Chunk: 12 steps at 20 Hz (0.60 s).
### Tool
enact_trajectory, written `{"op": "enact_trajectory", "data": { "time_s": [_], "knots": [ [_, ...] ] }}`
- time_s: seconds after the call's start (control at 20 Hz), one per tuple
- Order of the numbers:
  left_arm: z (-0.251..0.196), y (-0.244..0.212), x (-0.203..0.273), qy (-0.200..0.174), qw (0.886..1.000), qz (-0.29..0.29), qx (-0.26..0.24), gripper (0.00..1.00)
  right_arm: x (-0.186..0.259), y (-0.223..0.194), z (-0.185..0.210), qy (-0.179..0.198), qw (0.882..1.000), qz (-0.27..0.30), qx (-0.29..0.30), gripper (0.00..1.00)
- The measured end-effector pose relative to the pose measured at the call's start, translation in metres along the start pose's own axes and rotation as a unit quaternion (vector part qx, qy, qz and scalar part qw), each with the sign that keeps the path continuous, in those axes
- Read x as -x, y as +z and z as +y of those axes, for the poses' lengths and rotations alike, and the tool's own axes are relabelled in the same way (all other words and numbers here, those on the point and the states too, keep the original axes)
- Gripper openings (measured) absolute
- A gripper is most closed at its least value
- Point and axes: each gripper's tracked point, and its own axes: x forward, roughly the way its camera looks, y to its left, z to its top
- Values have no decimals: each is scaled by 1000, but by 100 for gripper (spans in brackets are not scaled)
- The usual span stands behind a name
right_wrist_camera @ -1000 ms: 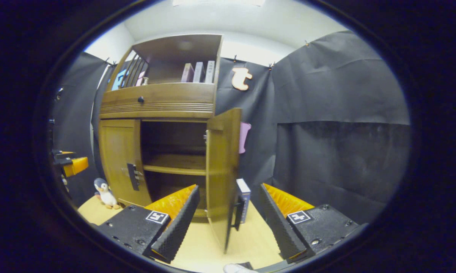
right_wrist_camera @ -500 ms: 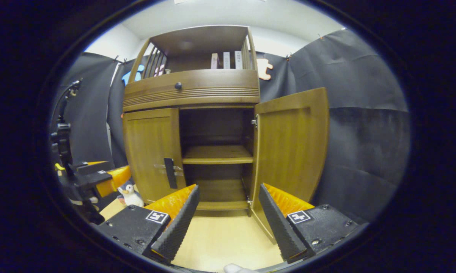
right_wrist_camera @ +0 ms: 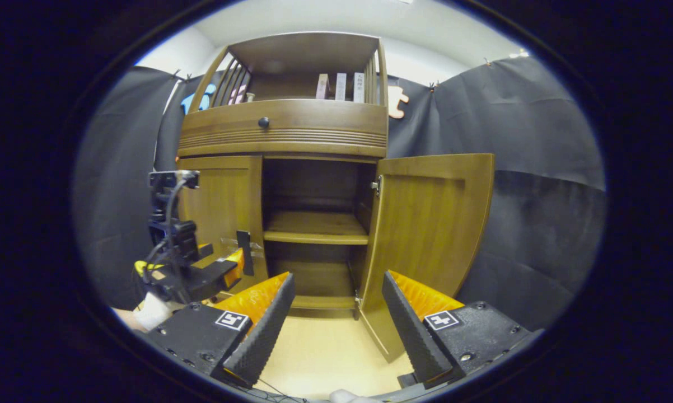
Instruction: Open the right door of the double-door shoe cabinet with the right hand, and open the left door with the left hand.
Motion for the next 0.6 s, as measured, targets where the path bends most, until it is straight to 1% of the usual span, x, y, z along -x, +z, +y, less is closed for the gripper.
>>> {"op": "enact_trajectory", "data": {
  "time_s": [0.2,0.3,0.4,0.5,0.55,0.6],
  "knots": [
    [-7,-16,-34,-2,1000,11,5,95,0,-10,-5,-5,1000,20,7,99],
    [-9,-17,-43,1,1000,16,4,76,-1,-10,-8,-4,1000,25,2,100],
    [-11,-17,-49,1,1000,17,3,81,-2,-11,-10,-3,1000,27,3,100],
    [-12,-21,-55,0,1000,17,3,46,-2,-14,-13,-2,1000,30,7,100],
    [-10,-27,-57,3,1000,26,0,52,-2,-16,-13,0,999,34,8,100],
    [-12,-27,-60,1,1000,29,7,38,-1,-18,-15,1,999,36,8,99]
  ]
}}
